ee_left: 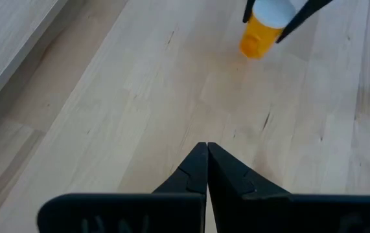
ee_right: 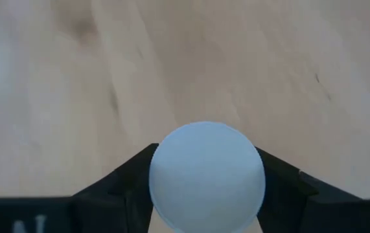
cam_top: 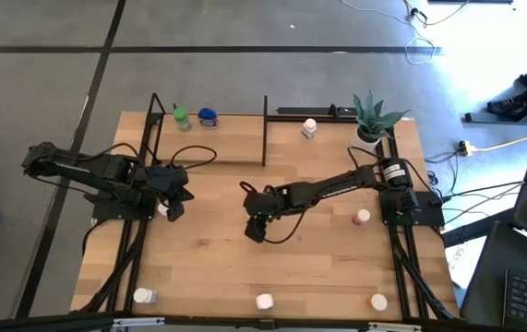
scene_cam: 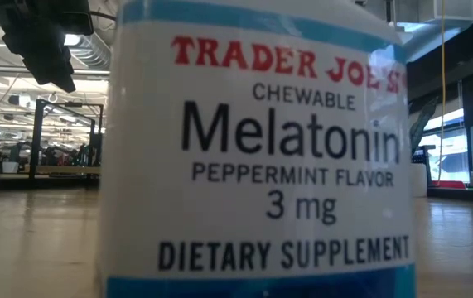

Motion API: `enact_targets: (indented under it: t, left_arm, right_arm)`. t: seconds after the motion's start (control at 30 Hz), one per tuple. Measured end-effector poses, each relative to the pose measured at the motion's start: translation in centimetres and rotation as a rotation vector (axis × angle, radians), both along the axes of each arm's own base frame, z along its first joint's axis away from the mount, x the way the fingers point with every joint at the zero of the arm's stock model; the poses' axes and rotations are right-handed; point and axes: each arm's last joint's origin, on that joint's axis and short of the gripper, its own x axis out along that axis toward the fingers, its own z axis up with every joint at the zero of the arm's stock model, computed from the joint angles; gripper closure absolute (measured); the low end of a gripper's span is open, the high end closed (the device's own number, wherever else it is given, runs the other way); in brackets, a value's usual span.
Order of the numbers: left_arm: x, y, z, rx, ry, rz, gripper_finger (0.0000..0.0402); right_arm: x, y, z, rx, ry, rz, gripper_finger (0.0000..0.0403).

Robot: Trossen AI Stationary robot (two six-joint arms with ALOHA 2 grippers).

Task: Pick and place medicine bottles onto shelf by color
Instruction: Put the orange pill bottle on the shelf

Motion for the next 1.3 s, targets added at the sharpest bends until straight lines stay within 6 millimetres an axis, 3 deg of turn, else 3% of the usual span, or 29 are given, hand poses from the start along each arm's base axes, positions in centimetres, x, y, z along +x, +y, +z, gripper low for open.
enact_targets:
  t: [0.4,0.67,0.83,1.1,1.3]
  left_arm:
    - [0.0,0.0,0.0,0.0,0.0,0.0,0.0401]
    - [0.0,0.0,0.0,0.0,0.0,0.0,0.0401]
    - [0.0,0.0,0.0,0.0,0.0,0.0,0.0401]
    - [0.0,0.0,0.0,0.0,0.0,0.0,0.0401]
    - [0.0,0.0,0.0,0.0,0.0,0.0,0.0401]
  right_arm:
    - [1.8,-3.8,8.1,-0.04,-0.032,-0.018,0.0195]
    - [1.9,-8.5,13.1,-0.079,-0.101,-0.076,0.0197]
    - [1.5,-12.3,14.2,-0.087,-0.127,-0.16,0.0195]
    - [0.4,-18.4,14.1,-0.119,-0.136,-0.245,0.0195]
    - [0.1,-21.4,14.0,-0.131,-0.182,-0.274,0.0194]
